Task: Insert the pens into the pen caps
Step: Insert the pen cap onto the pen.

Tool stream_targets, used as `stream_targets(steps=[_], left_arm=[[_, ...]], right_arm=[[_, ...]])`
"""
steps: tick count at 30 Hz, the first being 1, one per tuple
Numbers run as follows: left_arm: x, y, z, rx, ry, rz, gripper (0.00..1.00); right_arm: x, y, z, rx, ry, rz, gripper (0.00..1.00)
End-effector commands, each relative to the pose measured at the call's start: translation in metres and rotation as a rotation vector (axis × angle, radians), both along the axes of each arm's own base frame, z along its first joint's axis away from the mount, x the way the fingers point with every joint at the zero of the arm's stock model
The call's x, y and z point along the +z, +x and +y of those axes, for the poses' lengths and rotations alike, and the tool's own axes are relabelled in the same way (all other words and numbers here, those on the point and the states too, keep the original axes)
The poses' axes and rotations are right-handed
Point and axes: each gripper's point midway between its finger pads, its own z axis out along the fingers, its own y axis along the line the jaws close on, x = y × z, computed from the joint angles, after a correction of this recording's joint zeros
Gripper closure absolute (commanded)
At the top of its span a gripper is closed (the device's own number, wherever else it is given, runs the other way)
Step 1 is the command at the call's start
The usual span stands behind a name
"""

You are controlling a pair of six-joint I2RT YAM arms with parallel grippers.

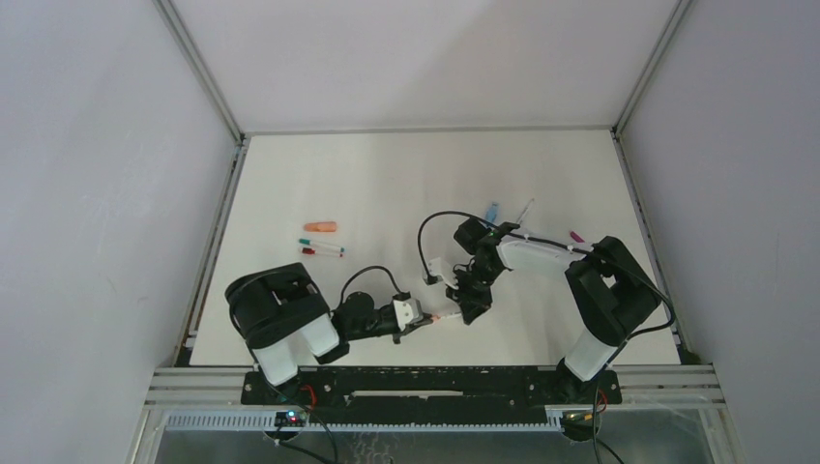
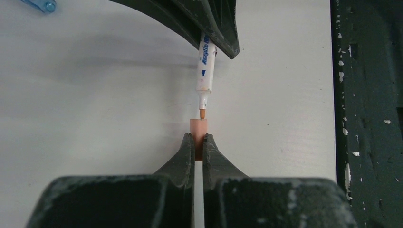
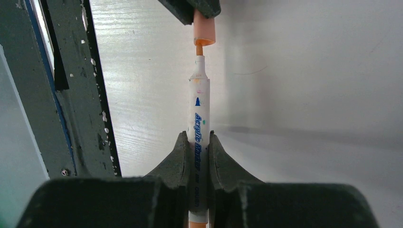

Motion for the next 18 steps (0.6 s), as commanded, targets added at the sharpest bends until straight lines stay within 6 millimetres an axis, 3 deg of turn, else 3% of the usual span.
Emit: stream_targets(steps=[1, 18], left_arm=[[0.0096, -0.0042, -0.0095, -0.036, -0.044, -0.005, 1.00], [0.0108, -0.0054, -0.0130, -0.047, -0.050, -0.002, 1.00]], right_arm=[[0.0060, 0.0087, 0.0112, -0.006, 0.027, -0.026, 1.00], [0.0021, 0.0022, 0.0167, 0.024, 0.015, -0.020, 1.00]])
